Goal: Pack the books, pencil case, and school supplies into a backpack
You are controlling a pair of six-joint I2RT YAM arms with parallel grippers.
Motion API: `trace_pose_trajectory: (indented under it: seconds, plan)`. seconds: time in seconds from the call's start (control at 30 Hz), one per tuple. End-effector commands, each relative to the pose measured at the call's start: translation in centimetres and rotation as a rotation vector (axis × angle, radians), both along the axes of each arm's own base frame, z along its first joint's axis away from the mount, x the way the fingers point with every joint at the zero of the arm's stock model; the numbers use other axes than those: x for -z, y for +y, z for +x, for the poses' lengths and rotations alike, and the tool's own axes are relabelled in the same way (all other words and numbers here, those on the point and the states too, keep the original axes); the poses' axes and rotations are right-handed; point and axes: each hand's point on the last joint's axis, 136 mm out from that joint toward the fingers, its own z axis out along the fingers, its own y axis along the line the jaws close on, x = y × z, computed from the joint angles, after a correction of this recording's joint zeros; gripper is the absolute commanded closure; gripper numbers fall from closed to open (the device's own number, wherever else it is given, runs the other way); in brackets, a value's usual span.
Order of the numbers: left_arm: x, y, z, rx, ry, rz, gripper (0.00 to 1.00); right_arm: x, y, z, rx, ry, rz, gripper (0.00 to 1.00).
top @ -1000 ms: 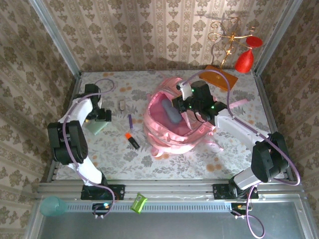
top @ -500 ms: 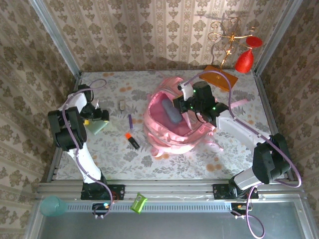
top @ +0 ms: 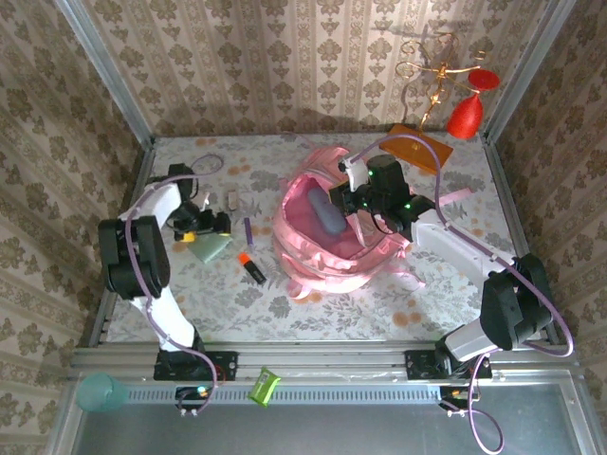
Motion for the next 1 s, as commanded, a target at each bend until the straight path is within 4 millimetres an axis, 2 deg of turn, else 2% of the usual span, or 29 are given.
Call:
trace_pose_trajectory:
  seconds: [0.0,0.07,0.13,0.2,0.33,0.5,0.77,0.97]
  plan:
    - [-3.1,-0.9,-0.6,-0.017,-0.053,-0.035,0.00,-3.1,0.6,0.6,-0.030,-0.105,0.056,1.00]
    - [-2.9,0.3,-1.0,0.024,-0.059,0.039,0.00,-2.9,0.6,0.7,-0.030,-0.099,0.060,1.00]
    - [-2.0,1.5,-0.9,0.060,-0.044,0.114,0.00,-2.8,0.8,0.7,-0.034,-0.096,0.066,1.00]
    - [-0.8,2.0,-0.5,0.067,-0.005,0.116,0.00,-2.8,0.9,0.8,-0.037,-0.091,0.074,1.00]
    - [1.0,1.4,0.9,0.077,0.032,0.009,0.00,-2.6,1.1,0.7,-0.044,-0.077,0.078,1.00]
    - [3.0,0.6,1.1,0.075,0.070,-0.081,0.03,-2.5,0.8,0.6,-0.035,-0.084,0.063,1.00]
    - [4.0,-0.5,-0.4,0.042,0.117,-0.143,0.44,-2.0,0.8,0.8,-0.034,-0.075,0.056,1.00]
    - [2.6,-0.2,-0.4,-0.027,0.073,-0.128,0.68,-1.8,0.8,0.9,-0.030,-0.070,0.051,1.00]
